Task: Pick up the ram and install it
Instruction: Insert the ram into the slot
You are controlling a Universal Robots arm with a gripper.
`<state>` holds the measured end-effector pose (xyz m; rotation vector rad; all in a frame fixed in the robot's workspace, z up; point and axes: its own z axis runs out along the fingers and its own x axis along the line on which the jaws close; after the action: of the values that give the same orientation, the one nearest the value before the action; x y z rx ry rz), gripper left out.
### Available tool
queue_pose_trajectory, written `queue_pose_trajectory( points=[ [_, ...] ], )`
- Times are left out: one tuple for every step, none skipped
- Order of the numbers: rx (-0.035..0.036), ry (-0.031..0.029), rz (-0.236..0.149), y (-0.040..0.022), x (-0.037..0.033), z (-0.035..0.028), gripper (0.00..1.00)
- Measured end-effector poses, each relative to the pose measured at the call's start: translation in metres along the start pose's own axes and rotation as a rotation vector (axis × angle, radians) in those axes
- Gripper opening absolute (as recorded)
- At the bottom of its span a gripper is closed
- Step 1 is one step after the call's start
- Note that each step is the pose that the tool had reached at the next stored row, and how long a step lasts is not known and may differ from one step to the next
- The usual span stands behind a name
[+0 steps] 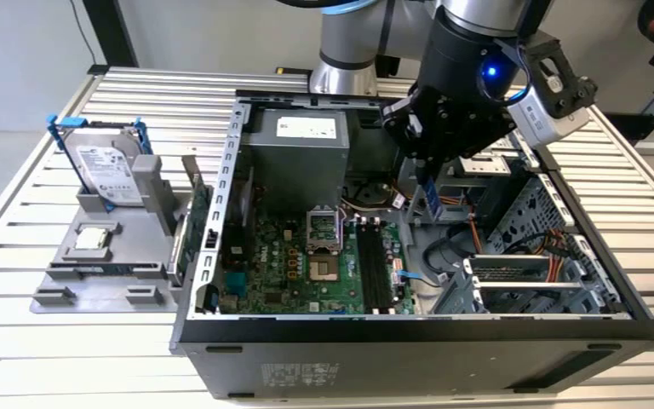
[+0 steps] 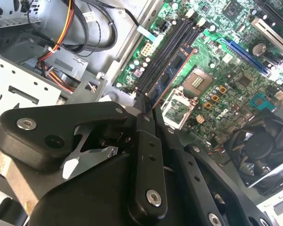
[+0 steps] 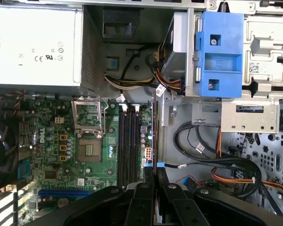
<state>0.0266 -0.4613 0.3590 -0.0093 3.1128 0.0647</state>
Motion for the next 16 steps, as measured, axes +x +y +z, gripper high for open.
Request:
queue_pose_trajectory(
  points=[
    [0.0001,0.0,0.001,0.0,0.0,0.0001,0.0],
    [0.0,0.0,0.001,0.0,0.0,0.0002,0.0],
    [0.0001,-0.0001,0.002,0.0,0.0,0.0003,0.0],
    [0.0001,-0.0001,0.002,0.0,0.0,0.0005,0.0],
    [0.0,-0.0001,0.003,0.0,0.0,0.0006,0.0],
    [0.0002,-0.0002,0.003,0.0,0.0,0.0007,0.0],
    [0.0002,-0.0002,0.004,0.0,0.0,0.0006,0.0],
    [0.0,-0.0002,0.004,0.0,0.0,0.0007,0.0],
    [-0.0002,-0.0002,0.005,0.0,0.0,0.0007,0.0],
    [-0.0003,-0.0003,0.005,0.0,0.0,0.0007,0.0],
    [-0.0004,-0.0003,0.006,0.0,0.0,0.0007,0.0],
    [-0.0004,-0.0002,0.006,0.0,0.0,0.0006,0.0],
    [-0.0004,-0.0003,0.007,0.0,0.0,0.0006,0.0],
    [-0.0004,-0.0002,0.007,-0.0001,0.0,0.0007,0.0],
    [-0.0004,-0.0003,0.007,-0.0001,0.0,0.0011,0.0],
    [-0.0008,-0.0004,0.007,-0.0001,0.0001,0.0022,0.0]
  ],
)
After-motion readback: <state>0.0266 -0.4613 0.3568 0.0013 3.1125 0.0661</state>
